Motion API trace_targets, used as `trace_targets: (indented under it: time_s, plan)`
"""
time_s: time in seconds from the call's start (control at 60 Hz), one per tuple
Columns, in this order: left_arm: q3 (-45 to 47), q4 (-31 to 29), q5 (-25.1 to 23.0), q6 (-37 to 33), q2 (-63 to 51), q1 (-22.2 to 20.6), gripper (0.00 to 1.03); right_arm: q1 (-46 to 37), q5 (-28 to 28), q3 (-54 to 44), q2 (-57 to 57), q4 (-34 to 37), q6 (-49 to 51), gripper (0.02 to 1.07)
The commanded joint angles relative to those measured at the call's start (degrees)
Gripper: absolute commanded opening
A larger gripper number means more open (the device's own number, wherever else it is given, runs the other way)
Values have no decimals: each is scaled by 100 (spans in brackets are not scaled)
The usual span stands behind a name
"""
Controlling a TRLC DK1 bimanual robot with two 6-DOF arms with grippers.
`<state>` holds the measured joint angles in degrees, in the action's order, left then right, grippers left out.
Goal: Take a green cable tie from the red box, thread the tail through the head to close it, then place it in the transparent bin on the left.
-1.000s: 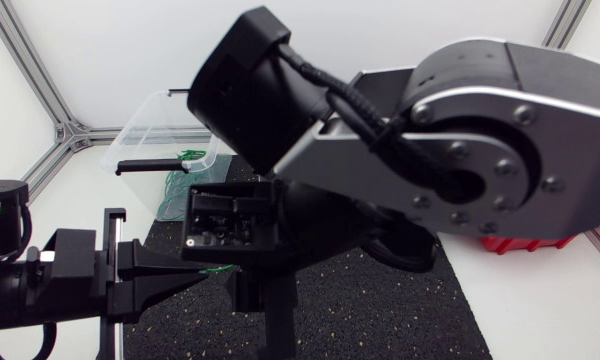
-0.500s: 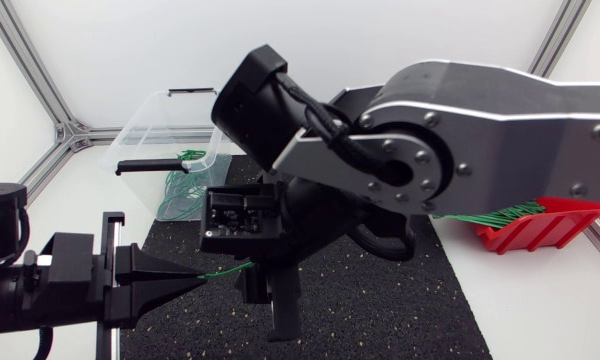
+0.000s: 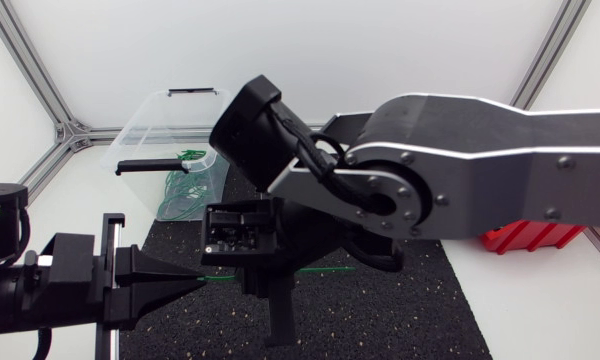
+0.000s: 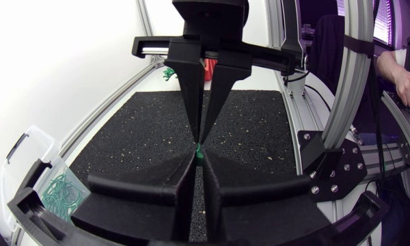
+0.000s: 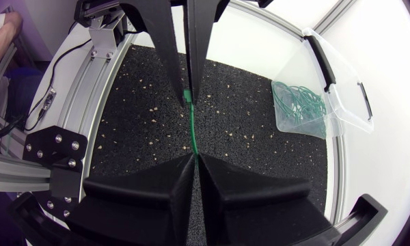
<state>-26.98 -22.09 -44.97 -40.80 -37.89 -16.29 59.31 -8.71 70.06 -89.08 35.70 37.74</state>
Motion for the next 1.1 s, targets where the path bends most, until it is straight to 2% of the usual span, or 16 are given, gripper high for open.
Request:
trace_targets:
  time_s: [0.0,0.283,0.317,0.367,0.383,1.083]
  plan:
    - [-193,-6,-73,-122,10,-67,4,46,62,-204,-119,-55,67,11]
    - [-220,-120,-73,-113,36,-93,4,72,159,-300,-83,-195,50,12]
    - [-229,-120,-73,-113,45,-93,4,72,159,-318,-75,-195,50,21]
    - [-246,-156,-73,-113,54,-93,4,72,185,-335,-66,-195,32,40]
    - [-246,-164,-73,-113,62,-93,4,81,185,-344,-57,-195,41,42]
    - [-343,-261,-29,-78,89,-190,4,81,326,-414,391,-310,102,47]
